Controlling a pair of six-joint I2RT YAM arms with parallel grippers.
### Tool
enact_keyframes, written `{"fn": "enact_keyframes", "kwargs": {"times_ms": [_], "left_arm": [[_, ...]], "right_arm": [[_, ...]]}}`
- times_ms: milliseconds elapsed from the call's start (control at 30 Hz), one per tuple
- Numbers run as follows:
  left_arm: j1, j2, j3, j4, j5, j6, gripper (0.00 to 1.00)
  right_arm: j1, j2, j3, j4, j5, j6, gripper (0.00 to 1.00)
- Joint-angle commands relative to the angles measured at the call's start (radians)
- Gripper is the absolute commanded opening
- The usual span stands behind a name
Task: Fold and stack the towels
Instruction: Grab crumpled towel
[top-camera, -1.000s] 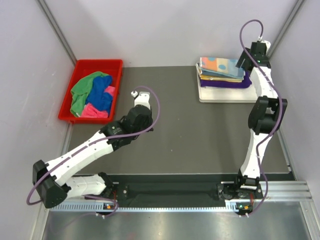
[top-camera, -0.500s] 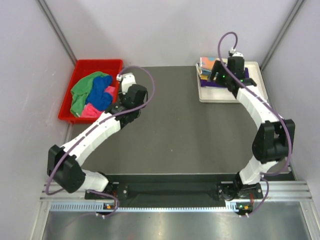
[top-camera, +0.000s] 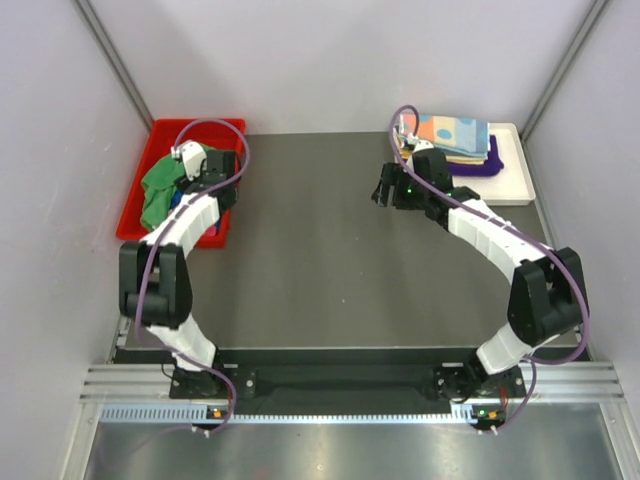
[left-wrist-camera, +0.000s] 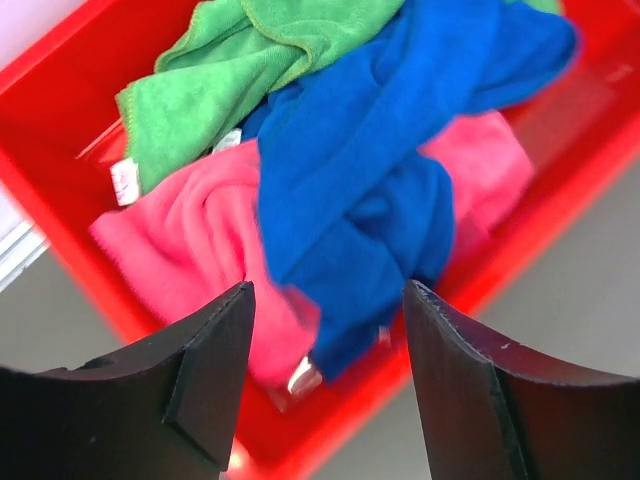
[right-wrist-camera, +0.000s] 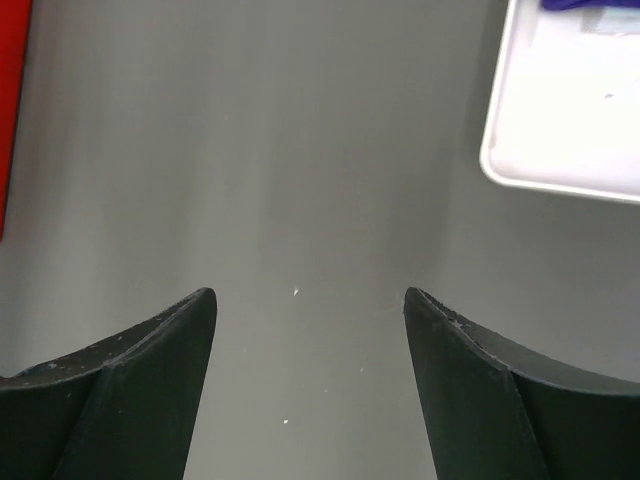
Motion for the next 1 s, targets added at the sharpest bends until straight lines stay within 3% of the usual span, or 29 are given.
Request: {"fn": "enact_keyframes", "kwargs": {"times_ms": [0,133,333,433,467,600,700,967], "left_arm": [[0.038,0.11,0.09,0.09,-0.005,0.022,0.65],[0.072,0.251,0.165,0.065,0.029,0.006,0.64],[0.1,0.299,0.179,0.071,0.072,-0.007,0.59],[0.109,0.305,0.174,0.074,0.096,-0.009,0.45],[0.109,0.301,0.168,0.074,0.099,-0.009,0.3],[0.109,0.243,0.116,0.117,0.113,-0.009,0.06],[0.109,0.186,0.085,0.145,0.122,-0.001,0.0],[0.106,-0.03,-0.102,0.289,0.193,0.017,0.0]], "right_arm": [[0.034,-0.044,0.0,0.051,-0.03,-0.013,0.75],[0.057,-0.032,-0.004,0.051,-0.024,-0.028,0.75],[0.061,-0.013,-0.003,0.053,-0.023,-0.036,0.73],[0.063,-0.012,-0.006,0.056,-0.024,-0.038,0.69],[0.063,-0.012,-0.007,0.057,-0.02,-0.038,0.68],[0.063,-0.018,-0.009,0.056,-0.011,-0.038,0.65],[0.064,-0.019,-0.003,0.05,-0.007,-0.042,0.65],[0.064,-0.015,0.005,0.057,0.001,-0.05,0.65]]}}
